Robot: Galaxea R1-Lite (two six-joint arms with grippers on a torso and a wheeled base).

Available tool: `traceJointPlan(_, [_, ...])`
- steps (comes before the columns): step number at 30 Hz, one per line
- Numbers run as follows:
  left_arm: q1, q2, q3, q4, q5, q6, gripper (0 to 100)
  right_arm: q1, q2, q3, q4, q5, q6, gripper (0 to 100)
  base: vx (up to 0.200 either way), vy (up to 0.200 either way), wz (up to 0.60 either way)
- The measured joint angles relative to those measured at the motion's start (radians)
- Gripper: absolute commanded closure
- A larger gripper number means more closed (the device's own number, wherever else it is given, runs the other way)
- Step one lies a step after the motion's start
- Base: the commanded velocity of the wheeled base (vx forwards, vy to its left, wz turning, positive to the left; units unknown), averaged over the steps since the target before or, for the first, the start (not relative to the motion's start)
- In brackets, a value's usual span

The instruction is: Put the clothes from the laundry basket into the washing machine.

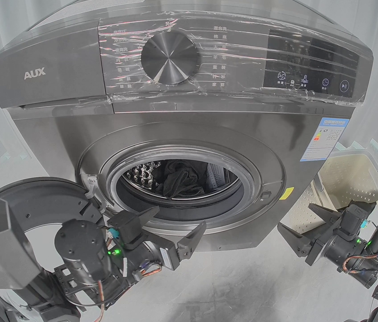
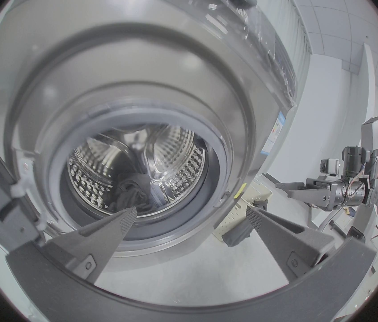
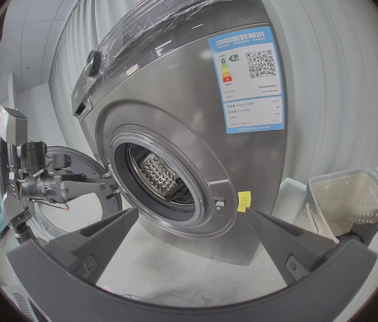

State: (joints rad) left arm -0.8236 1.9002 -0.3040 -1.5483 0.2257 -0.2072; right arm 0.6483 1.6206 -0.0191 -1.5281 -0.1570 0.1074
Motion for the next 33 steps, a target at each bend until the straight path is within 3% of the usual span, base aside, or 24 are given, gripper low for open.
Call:
traceJointPlan(5, [-0.001, -0.086, 0.054, -0.001, 0.024, 0.023, 0, -0.009, -0.01, 0.001, -0.001, -0.004, 0.003, 0, 0.0, 0.0, 0.0])
traceJointPlan(14, [0.028, -0.196, 0.142, 0.0, 0.036, 0.079, 0, -0.068, -0.045, 0.001, 0.032, -0.008, -0.001, 0, -0.2, 0.0, 0.0])
traceJointPlan(26, [0.116, -0.374, 0.259, 0.012, 0.034, 0.151, 0, -0.099, -0.278, 0.002, 0.452, -0.043, -0.002, 0, -0.2, 0.0, 0.0])
traceJointPlan(33, [0.169, -0.527, 0.284, 0.12, 0.027, 0.173, 0, -0.102, -0.421, 0.001, 0.599, -0.08, 0.007, 0, -0.2, 0.0, 0.0])
